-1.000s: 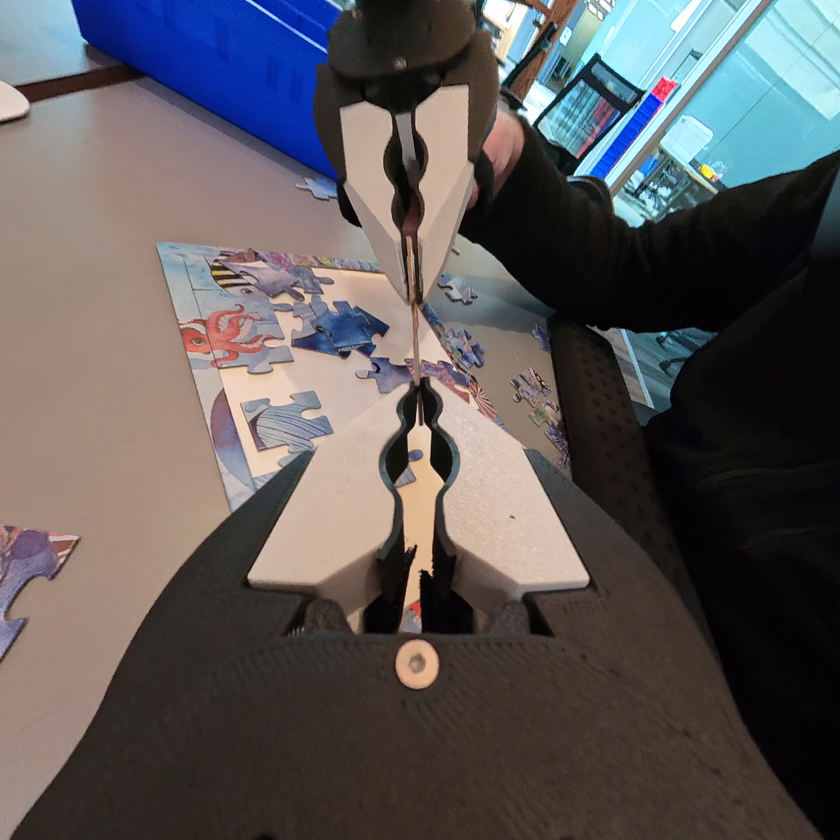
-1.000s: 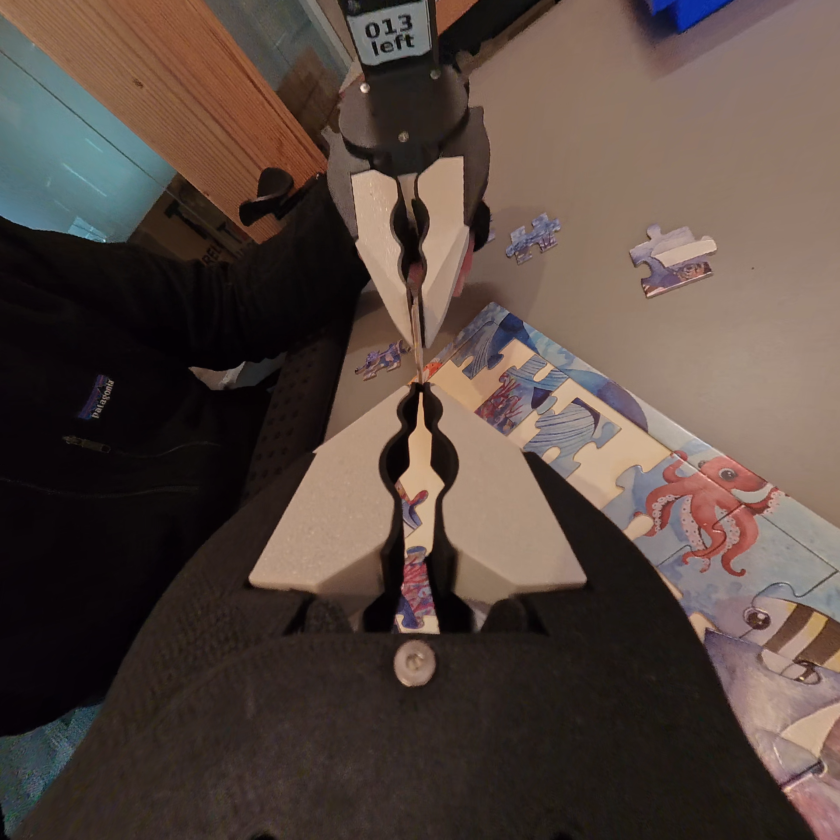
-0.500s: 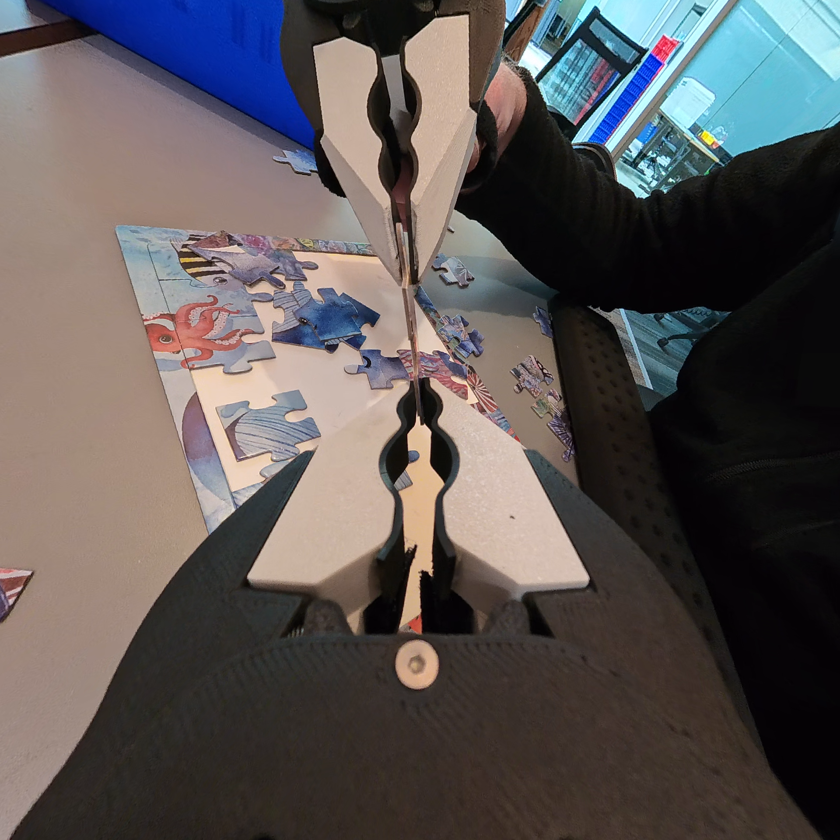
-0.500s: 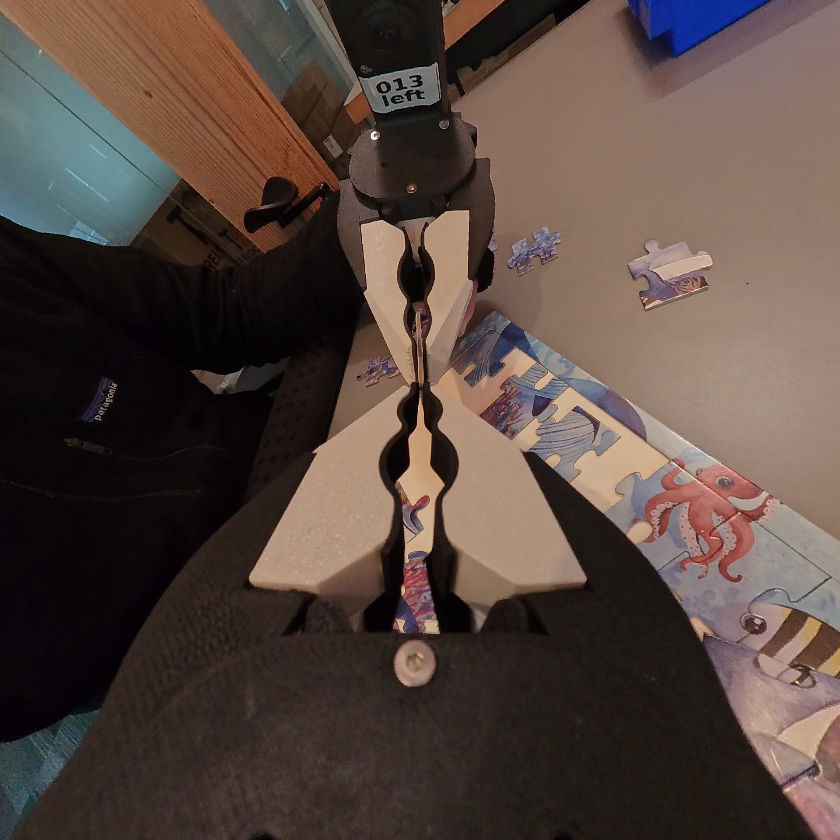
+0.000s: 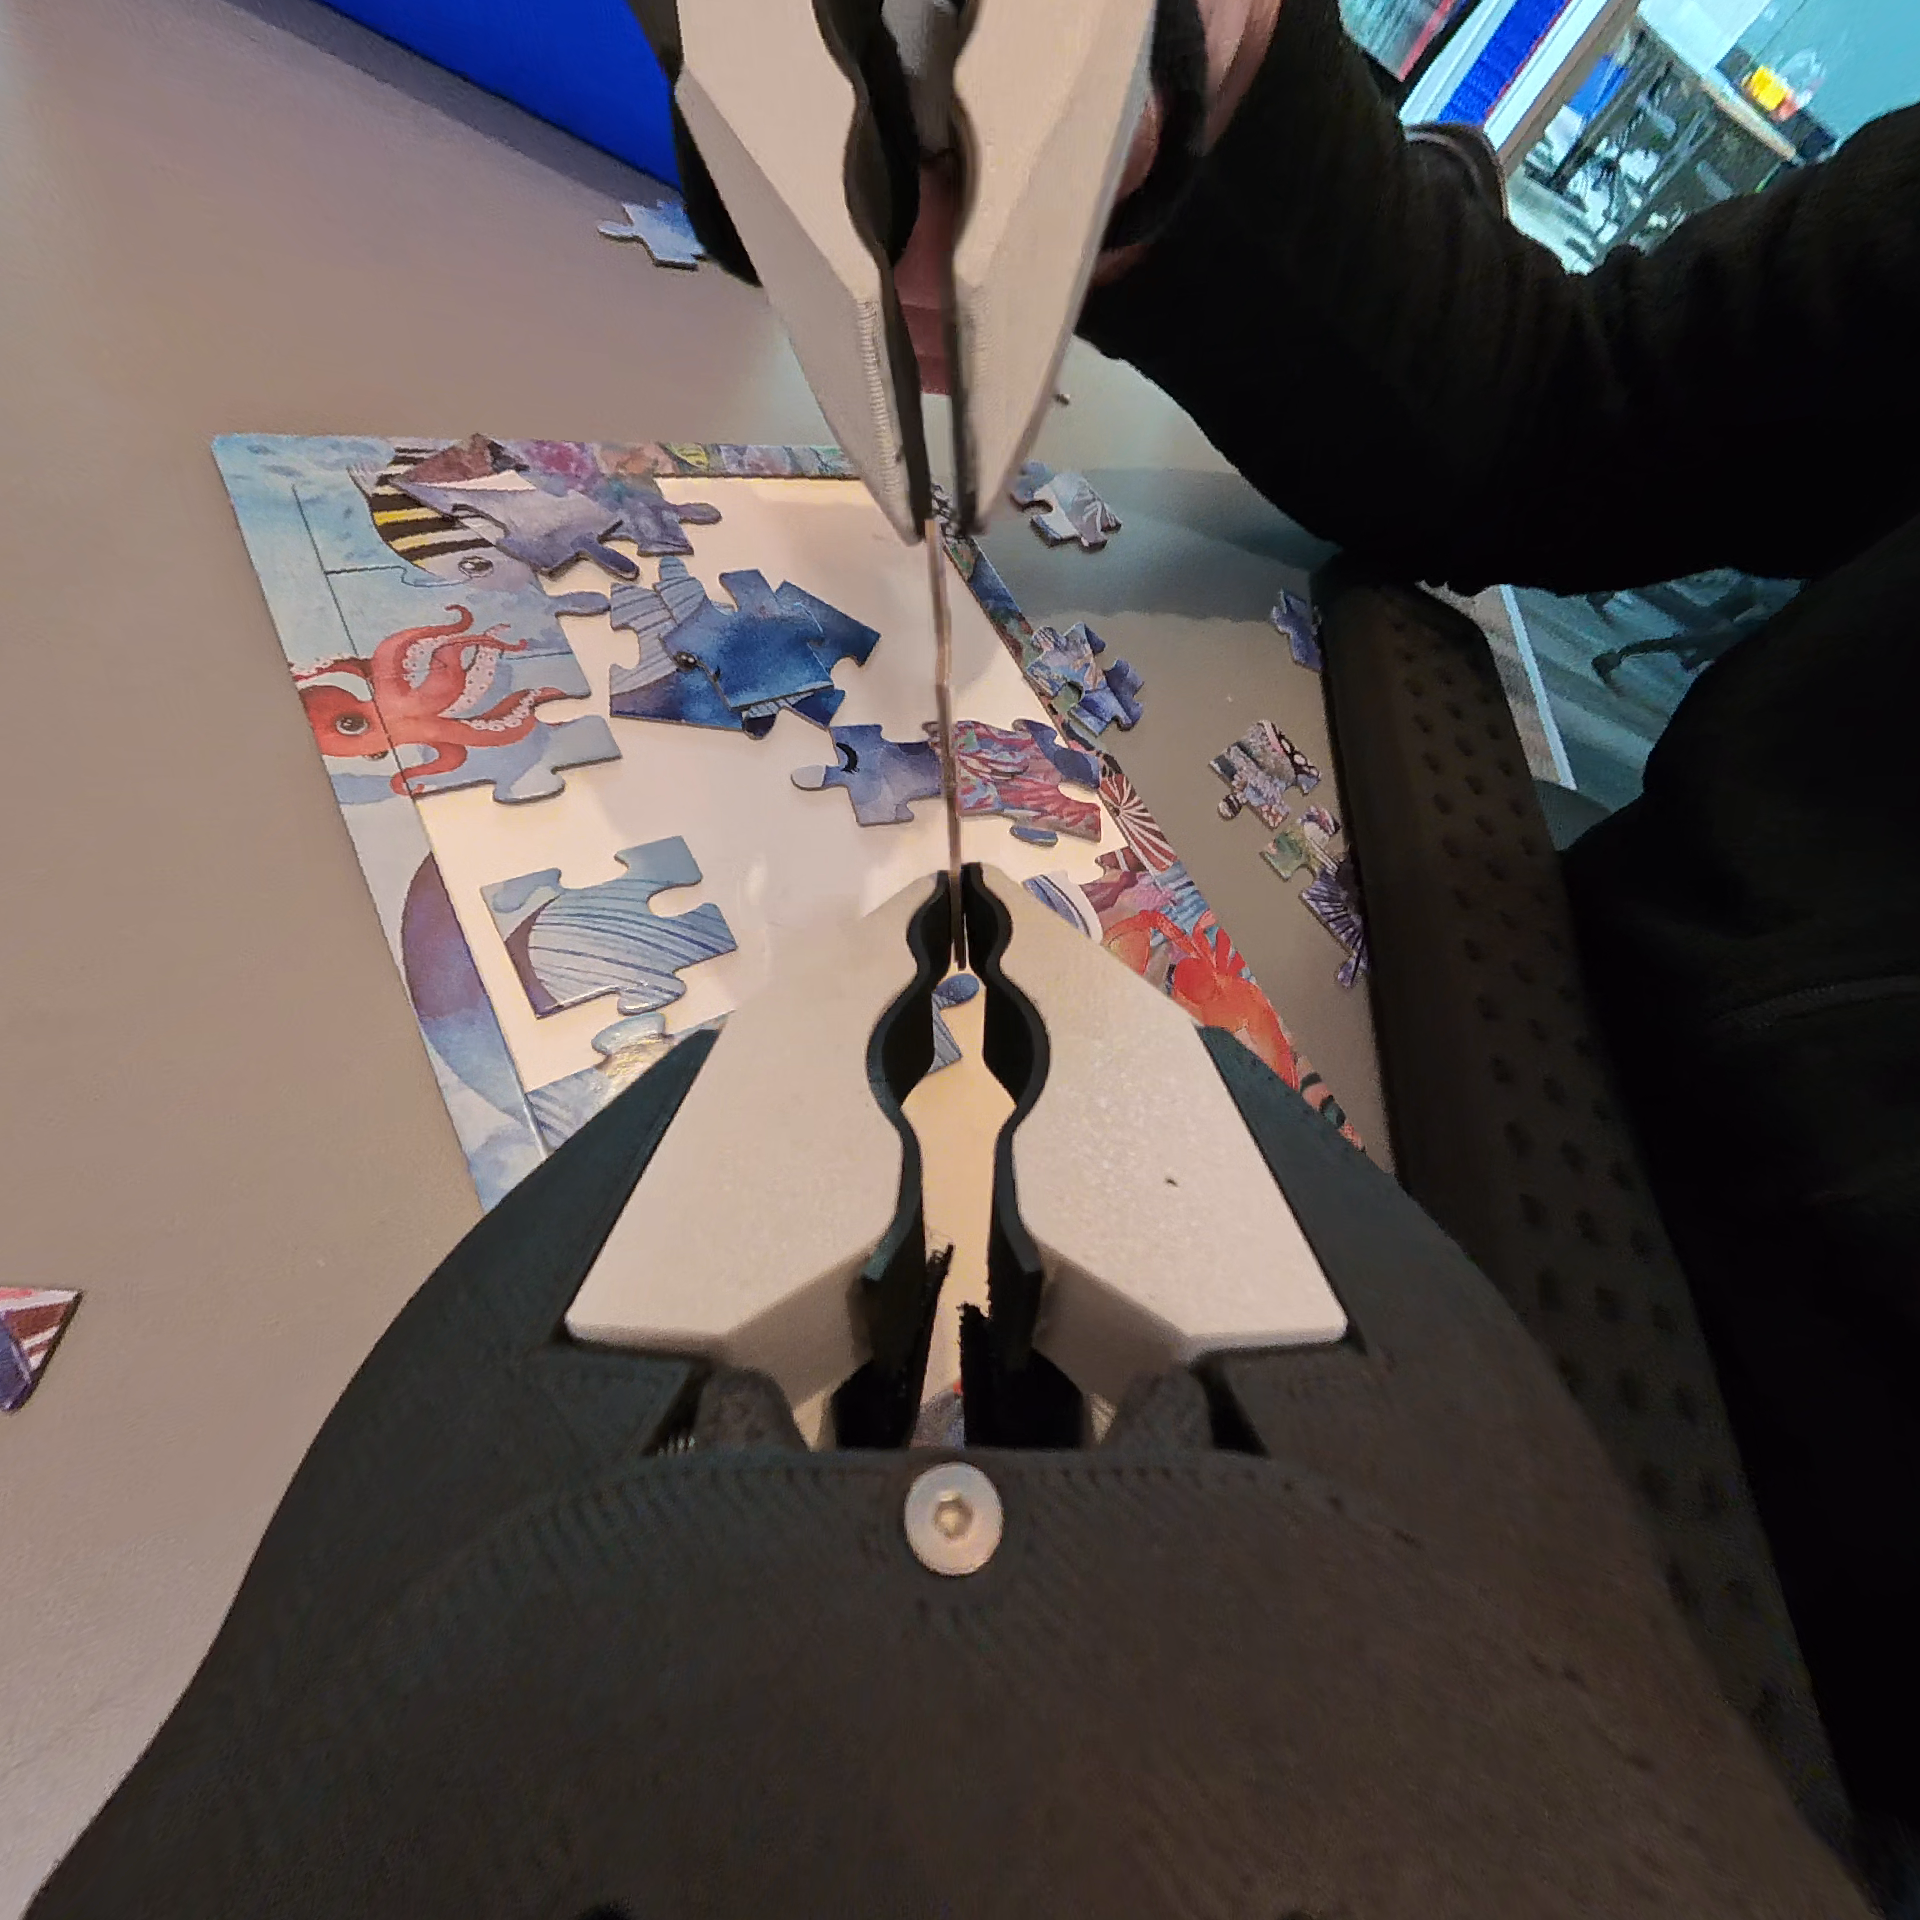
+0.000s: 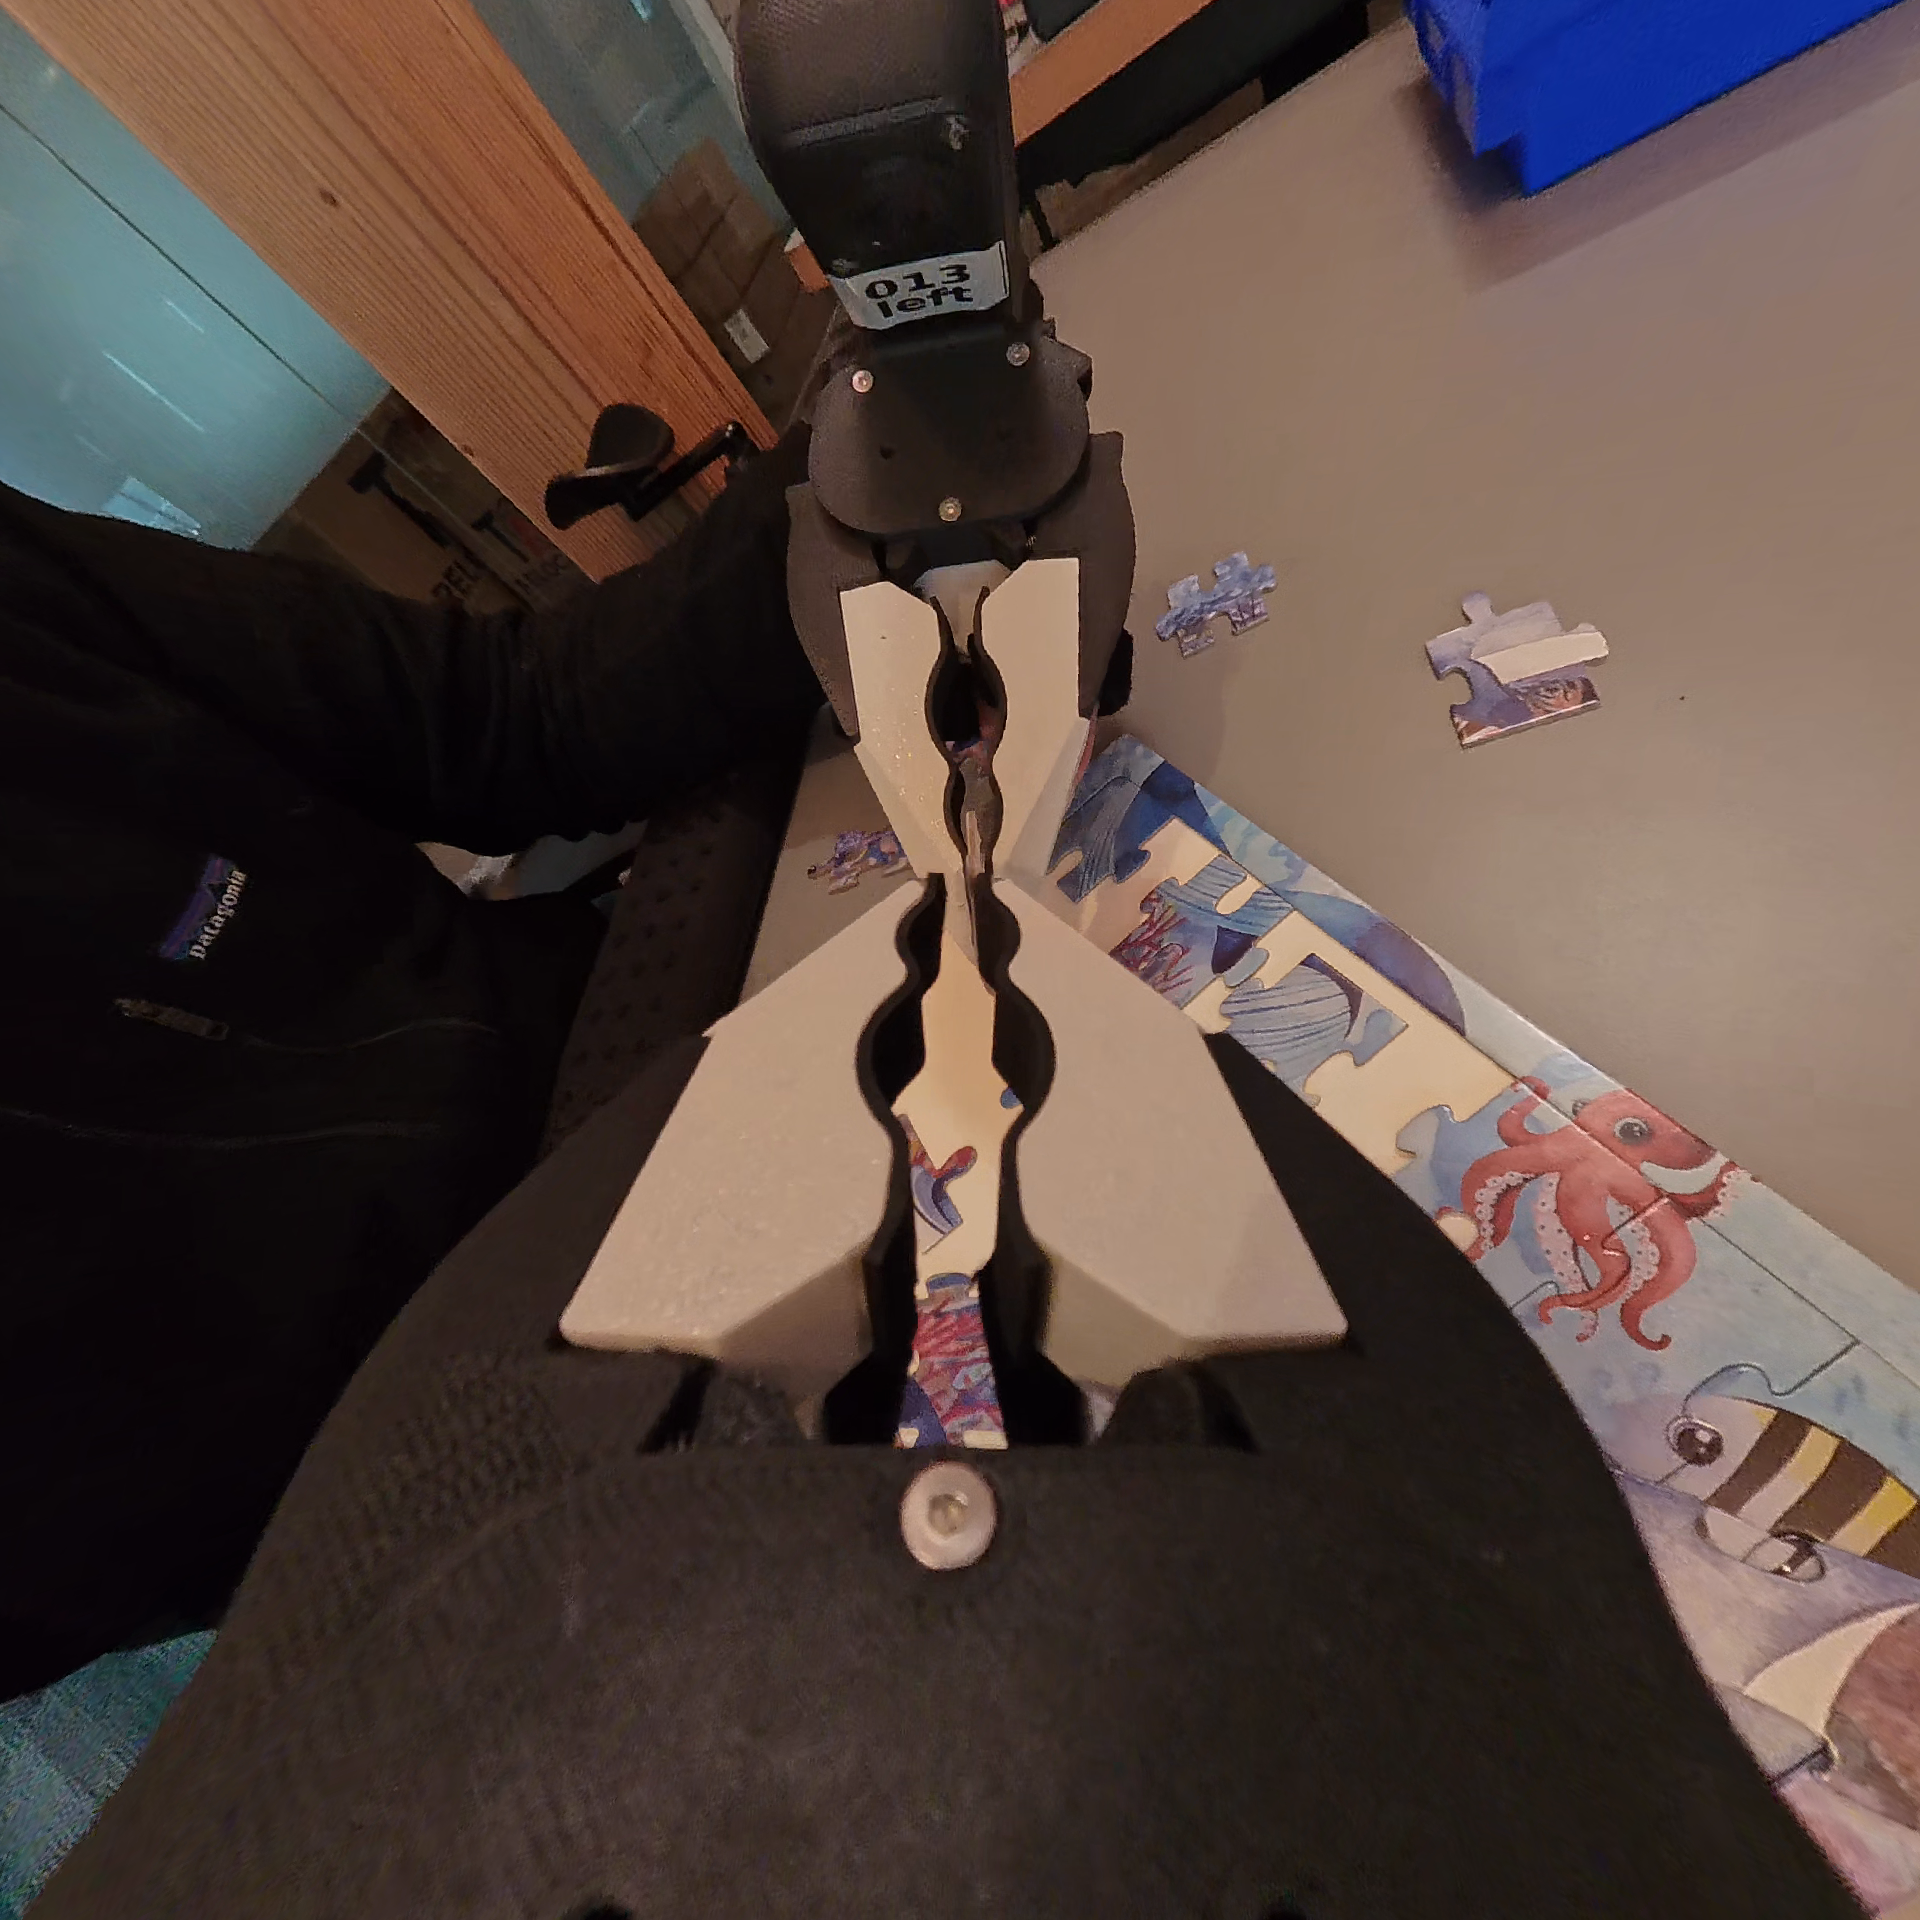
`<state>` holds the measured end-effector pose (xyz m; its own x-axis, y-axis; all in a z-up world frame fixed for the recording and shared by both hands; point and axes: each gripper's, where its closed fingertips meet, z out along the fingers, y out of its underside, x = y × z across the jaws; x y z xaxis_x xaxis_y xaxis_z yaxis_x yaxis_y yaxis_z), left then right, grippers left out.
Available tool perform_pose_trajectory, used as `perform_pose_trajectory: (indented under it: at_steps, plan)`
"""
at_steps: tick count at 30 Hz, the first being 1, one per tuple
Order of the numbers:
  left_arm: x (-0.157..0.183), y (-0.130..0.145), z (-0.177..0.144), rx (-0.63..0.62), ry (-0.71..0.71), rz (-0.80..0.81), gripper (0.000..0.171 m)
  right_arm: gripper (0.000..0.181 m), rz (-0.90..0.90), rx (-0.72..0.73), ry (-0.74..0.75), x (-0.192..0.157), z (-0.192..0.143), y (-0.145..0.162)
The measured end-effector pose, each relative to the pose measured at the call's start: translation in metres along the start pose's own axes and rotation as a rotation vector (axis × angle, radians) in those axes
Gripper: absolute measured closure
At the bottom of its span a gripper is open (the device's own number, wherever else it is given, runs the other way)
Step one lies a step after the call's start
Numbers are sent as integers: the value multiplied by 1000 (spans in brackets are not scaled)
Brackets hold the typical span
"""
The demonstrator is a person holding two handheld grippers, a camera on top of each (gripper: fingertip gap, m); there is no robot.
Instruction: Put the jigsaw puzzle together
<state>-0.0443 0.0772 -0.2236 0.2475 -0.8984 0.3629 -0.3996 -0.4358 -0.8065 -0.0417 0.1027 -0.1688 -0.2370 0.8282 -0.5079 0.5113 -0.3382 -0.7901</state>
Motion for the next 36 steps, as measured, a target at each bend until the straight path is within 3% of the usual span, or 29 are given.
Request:
perform_pose_trajectory:
  at_steps: [12, 16, 19, 24, 27, 32, 34, 36]
  plan:
    - [-4, -10, -14, 61, -20, -8, 171, 181, -7, -73, 20, 3, 0, 12]
    - [-3, -5, -11, 39, -13, -13, 171, 181, 5, -23, 16, 3, -3, 4]
    - [-1, -2, -6, 15, -4, -9, 171, 157, 6, 4, 29, 4, -4, -2]
    - [0, 1, -1, -3, 2, -6, 171, 163, -24, -65, 17, -1, 6, 9]
    - [2, 1, -1, -6, 10, -3, 171, 181, -38, -87, 14, -2, 11, 13]
    - [1, -3, -3, 20, 3, -5, 171, 181, -26, -60, 22, 1, 9, 10]
    - [-4, -4, -6, 29, -20, -11, 166, 181, -22, -44, 27, 3, 7, 7]
    - [-8, 1, -8, 16, -36, -27, 146, 181, -12, -9, 31, 5, 3, 2]
